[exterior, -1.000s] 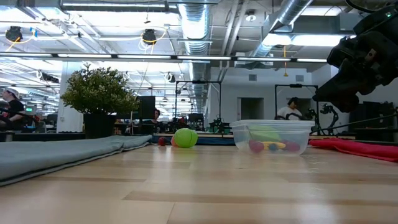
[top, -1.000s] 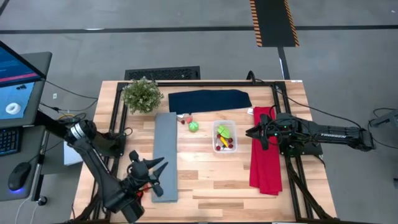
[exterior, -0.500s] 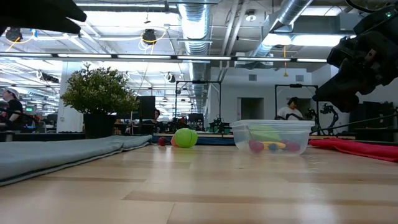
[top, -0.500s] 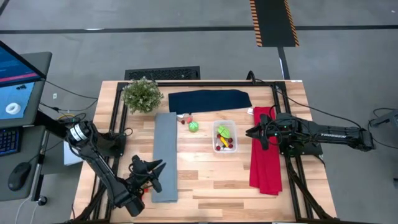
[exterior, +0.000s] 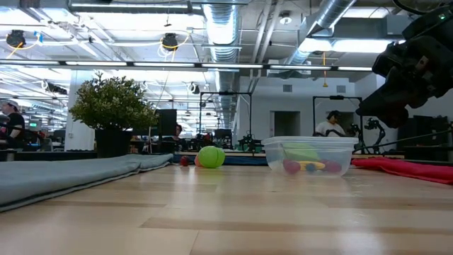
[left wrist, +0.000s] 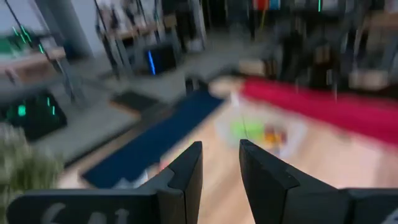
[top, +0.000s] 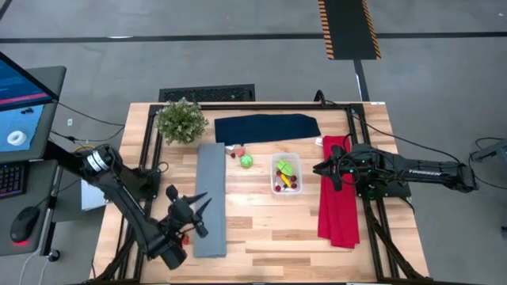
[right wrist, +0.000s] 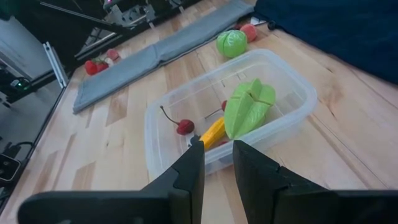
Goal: Pick and placing Produce into tupperware
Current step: Put the green cabbage into the transparent bin
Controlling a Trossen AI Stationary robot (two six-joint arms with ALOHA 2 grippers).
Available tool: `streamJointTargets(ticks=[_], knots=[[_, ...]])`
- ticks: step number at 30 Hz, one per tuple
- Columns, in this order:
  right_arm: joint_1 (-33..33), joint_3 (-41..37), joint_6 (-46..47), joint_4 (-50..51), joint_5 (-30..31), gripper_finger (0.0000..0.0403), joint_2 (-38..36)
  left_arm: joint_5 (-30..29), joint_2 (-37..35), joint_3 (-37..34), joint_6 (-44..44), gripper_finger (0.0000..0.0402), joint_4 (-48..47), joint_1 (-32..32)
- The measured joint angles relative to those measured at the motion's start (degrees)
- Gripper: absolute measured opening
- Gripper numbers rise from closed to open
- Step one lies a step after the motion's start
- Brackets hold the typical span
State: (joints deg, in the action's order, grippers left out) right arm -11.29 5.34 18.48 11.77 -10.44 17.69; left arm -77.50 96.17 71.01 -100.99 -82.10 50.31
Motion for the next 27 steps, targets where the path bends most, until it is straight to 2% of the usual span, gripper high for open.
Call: streamJointTargets(ticks=[4, 8, 11, 16, 22, 27], knots=[[0.0, 0.0, 0.0, 0.0, 0.0, 0.0107, 0.0, -8.2, -3.4, 0.0, 4.4, 0.0096, 0.2, -2.7], [0.0, 0.0, 0.0, 0.0, 0.0, 0.0107, 0.0, -10.6, -7.0, 0.2, 10.5, 0.0096, 0.3, -4.7], [0.0, 0.0, 0.0, 0.0, 0.0, 0.0107, 0.0, -11.8, -9.4, 3.3, 20.1, 0.0096, -0.3, -6.4], [0.0, 0.0, 0.0, 0.0, 0.0, 0.0107, 0.0, -12.5, -15.8, 14.8, 35.9, 0.0096, -7.9, -10.1], [0.0, 0.0, 0.0, 0.0, 0.0, 0.0107, 0.0, -12.8, -21.4, 29.4, 59.3, 0.0096, -5.4, -13.9], [0.0, 0.0, 0.0, 0.0, 0.0, 0.0107, 0.0, -12.8, -23.3, 39.1, 71.8, 0.0096, -3.7, -19.8]])
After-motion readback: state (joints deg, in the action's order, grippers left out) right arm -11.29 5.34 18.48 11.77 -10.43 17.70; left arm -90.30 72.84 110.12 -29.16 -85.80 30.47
